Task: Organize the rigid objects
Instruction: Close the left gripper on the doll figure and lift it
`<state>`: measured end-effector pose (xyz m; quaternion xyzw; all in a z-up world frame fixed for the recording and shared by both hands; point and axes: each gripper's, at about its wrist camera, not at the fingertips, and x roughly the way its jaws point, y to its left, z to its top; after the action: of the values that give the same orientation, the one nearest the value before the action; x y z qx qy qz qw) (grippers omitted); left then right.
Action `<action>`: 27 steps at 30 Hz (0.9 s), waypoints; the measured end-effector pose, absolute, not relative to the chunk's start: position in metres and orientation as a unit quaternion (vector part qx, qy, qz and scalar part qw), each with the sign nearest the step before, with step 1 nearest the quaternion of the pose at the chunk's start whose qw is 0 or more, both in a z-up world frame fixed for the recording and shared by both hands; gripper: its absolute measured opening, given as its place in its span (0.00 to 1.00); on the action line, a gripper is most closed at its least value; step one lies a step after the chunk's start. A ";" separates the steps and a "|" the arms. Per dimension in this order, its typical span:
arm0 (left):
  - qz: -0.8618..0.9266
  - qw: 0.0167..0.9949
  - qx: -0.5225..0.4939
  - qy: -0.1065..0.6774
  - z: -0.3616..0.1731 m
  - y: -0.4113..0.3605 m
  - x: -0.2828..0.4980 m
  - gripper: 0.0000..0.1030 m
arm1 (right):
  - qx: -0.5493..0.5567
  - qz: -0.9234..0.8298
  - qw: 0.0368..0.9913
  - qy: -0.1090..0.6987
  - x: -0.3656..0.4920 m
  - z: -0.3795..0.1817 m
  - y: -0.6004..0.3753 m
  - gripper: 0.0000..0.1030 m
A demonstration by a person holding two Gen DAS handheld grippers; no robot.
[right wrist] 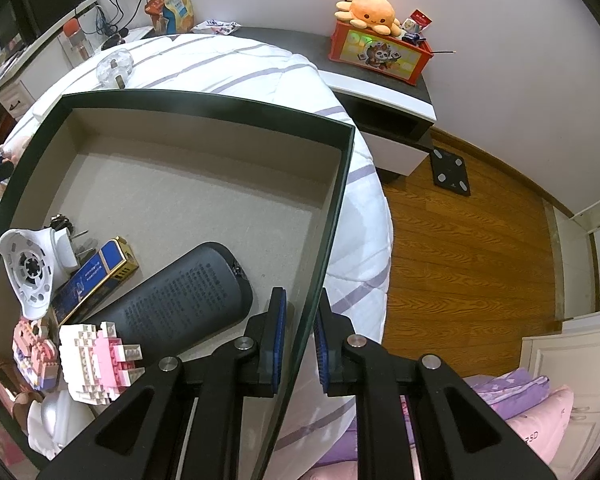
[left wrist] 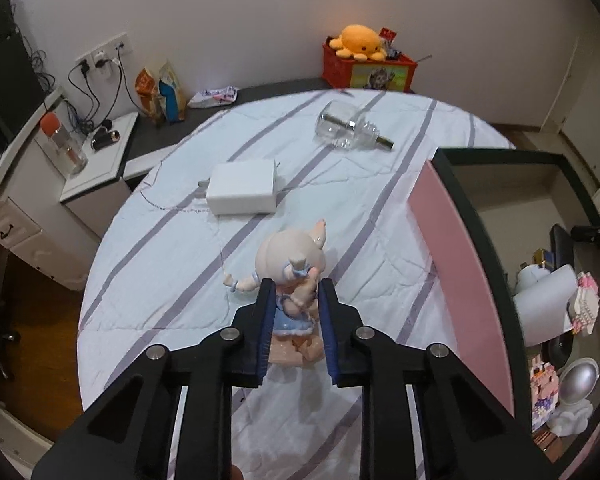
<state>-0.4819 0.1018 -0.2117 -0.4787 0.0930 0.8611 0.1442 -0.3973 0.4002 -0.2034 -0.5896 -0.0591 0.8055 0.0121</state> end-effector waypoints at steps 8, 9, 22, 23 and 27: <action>0.857 0.116 -0.492 0.097 -0.228 0.103 -0.495 0.55 | -0.588 0.807 0.010 -0.059 -0.395 -0.202 0.400 0.14; 0.856 0.116 -0.493 0.102 -0.229 0.105 -0.496 0.55 | -0.588 0.806 0.010 -0.060 -0.396 -0.202 0.400 0.14; 0.853 0.098 -0.502 0.101 -0.239 0.104 -0.517 0.76 | -0.589 0.805 0.011 -0.067 -0.395 -0.204 0.400 0.14; 0.853 0.100 -0.504 0.096 -0.239 0.103 -0.518 0.73 | -0.589 0.805 0.011 -0.066 -0.395 -0.204 0.401 0.14; 0.855 0.109 -0.496 0.102 -0.238 0.108 -0.514 0.60 | -0.589 0.806 0.008 -0.062 -0.395 -0.204 0.400 0.14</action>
<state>-0.5141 0.1085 -0.2378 -0.4964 0.1023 0.8551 0.1091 -0.3953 0.3999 -0.2038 -0.5892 -0.0622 0.8056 0.0085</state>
